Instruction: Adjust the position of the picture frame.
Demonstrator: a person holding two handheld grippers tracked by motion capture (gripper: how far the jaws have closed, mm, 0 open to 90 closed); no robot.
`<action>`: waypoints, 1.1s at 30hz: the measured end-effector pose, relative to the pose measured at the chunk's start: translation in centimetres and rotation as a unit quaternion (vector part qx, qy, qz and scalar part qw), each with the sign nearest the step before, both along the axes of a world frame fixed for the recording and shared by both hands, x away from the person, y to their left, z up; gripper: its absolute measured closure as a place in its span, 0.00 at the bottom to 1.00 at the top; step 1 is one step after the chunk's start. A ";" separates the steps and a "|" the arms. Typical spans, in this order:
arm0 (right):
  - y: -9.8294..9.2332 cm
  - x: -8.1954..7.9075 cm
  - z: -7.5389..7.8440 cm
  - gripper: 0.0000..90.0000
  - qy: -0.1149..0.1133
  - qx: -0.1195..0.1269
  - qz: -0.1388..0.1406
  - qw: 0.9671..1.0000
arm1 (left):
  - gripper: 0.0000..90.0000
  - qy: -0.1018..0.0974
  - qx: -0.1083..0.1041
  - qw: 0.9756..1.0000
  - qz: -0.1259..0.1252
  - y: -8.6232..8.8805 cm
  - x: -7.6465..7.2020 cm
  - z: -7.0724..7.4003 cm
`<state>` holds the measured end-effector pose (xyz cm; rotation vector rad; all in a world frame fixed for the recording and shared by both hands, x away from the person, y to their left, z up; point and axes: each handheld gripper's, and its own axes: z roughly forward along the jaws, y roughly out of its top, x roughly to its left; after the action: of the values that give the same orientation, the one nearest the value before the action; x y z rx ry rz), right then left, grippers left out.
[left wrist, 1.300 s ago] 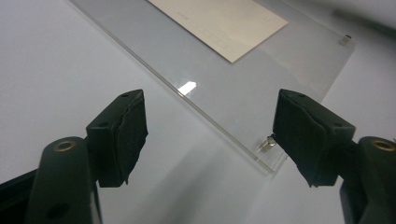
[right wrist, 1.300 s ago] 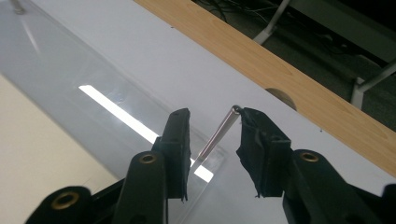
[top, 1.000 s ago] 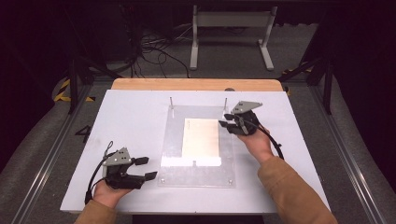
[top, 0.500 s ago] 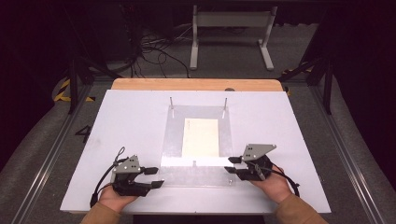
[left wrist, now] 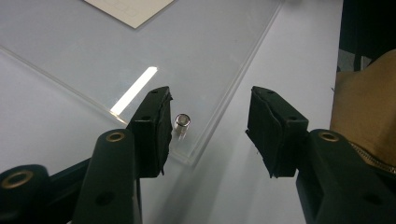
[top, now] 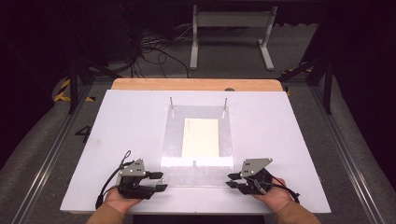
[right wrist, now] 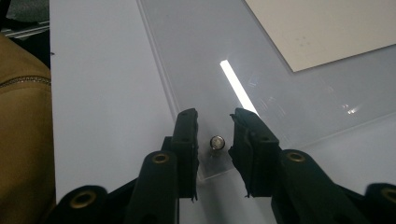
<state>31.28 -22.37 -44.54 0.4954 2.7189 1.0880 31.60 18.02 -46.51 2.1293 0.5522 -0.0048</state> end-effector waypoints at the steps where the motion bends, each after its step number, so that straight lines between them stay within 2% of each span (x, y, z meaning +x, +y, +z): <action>1: 0.0 0.0 -0.1 0.82 0.002 -0.001 0.003 1.000 | 0.55 0.000 0.001 1.000 -0.003 0.0 0.0 -0.1; 7: -0.1 -0.1 -0.2 0.87 -0.007 0.003 0.008 1.000 | 0.55 0.003 0.012 1.000 -0.010 -0.3 0.1 -0.3; 16: -0.1 -0.1 -0.2 0.88 -0.007 0.005 0.009 1.000 | 0.54 -0.008 0.011 1.000 -0.011 -0.7 0.4 -0.4; 20: -0.1 -0.1 -0.2 0.89 -0.011 0.004 0.008 1.000 | 0.62 -0.017 0.018 1.000 -0.010 -0.9 0.3 -0.4; 23: -0.1 -0.1 -0.2 0.91 -0.016 0.002 0.008 1.000 | 0.73 -0.016 0.018 1.000 0.005 -0.8 0.4 -0.4; 26: -0.2 -0.2 -0.3 0.91 -0.014 0.004 0.010 1.000 | 0.81 -0.024 0.024 0.999 0.008 -0.8 0.2 -0.4; 30: -0.3 -0.5 -0.2 0.91 -0.012 0.002 0.014 1.000 | 0.86 -0.026 0.030 0.999 -0.001 -0.8 -0.1 -0.3; 33: -0.3 -0.9 -0.1 0.91 -0.006 0.000 0.018 1.000 | 0.86 -0.014 0.028 0.999 -0.015 -0.7 -0.4 -0.3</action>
<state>30.38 -22.70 -44.69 0.4408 2.7283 1.0954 31.17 17.30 -46.77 2.1886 0.5101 0.0248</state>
